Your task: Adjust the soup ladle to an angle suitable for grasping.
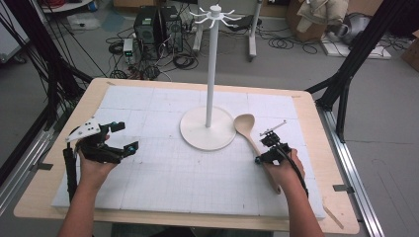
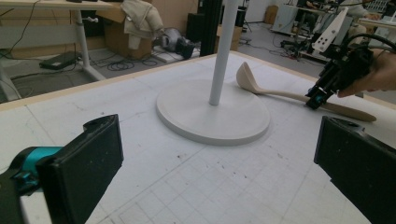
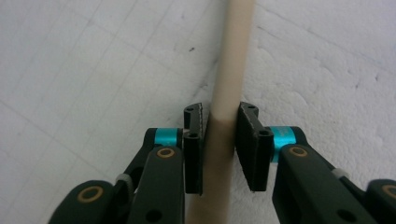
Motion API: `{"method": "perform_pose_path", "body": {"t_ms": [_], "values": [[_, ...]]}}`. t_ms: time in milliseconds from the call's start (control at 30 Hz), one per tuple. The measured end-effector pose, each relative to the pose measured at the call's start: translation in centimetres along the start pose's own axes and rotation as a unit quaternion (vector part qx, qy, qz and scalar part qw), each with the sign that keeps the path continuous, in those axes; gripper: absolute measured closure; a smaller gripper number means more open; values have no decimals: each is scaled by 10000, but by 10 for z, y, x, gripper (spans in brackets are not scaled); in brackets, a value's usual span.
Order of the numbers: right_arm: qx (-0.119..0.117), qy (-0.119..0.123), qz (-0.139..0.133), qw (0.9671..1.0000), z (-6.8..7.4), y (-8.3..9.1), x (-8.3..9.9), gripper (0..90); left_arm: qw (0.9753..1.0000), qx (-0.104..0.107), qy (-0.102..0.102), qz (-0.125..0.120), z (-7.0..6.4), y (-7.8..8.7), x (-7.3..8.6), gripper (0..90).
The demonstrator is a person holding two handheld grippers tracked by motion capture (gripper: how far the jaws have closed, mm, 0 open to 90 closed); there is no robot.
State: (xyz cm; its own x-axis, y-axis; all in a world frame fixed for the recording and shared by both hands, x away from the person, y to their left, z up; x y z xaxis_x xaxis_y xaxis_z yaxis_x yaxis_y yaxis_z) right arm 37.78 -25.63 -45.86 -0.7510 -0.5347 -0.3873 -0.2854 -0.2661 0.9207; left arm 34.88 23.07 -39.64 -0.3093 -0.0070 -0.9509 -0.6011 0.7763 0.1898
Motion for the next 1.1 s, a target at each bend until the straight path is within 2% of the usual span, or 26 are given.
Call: {"method": "perform_pose_path", "body": {"t_ms": [67,233,367,600,767,867,967,1033,1100], "values": [[11,-116,-24,9999,-4,2,3,767,10000,-6,-7,21,0,1,0,17],[262,53,52,9996,-5,5,7,770,10000,-14,15,6,1,1,0,17],[199,87,58,9997,-5,7,11,769,10000,-3,-22,15,0,0,0,17],[127,184,-11,9997,-8,13,16,769,10000,-14,27,-5,1,0,0,17],[2,356,26,9994,-7,16,22,768,10000,-2,17,-3,0,-1,-1,17],[-61,536,53,9985,-6,18,27,768,10000,-4,7,-6,0,-1,-1,17],[-196,899,68,9957,-4,20,33,768,10000,7,-1,-10,-1,-1,-2,17],[-348,1189,78,9923,-1,22,38,768,10000,11,-9,-7,-2,-2,-2,17],[-499,1522,90,9870,4,25,42,768,10000,13,-16,5,-2,-3,-2,17]]}}
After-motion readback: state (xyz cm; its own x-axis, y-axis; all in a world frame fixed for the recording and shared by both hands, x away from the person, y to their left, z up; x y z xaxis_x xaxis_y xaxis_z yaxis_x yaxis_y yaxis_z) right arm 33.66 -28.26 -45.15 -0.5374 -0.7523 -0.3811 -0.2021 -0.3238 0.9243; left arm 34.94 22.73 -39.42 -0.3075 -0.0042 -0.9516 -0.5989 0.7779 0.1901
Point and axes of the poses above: each handheld gripper's, and its own axes: y roughly backward along the jaws, x roughly out of its underside, z roughly to its left, the point moved 4 cm from there along -y, roughly forward along the jaws, and after that the axes turned 8 degrees about y, right-handed, at the moved point
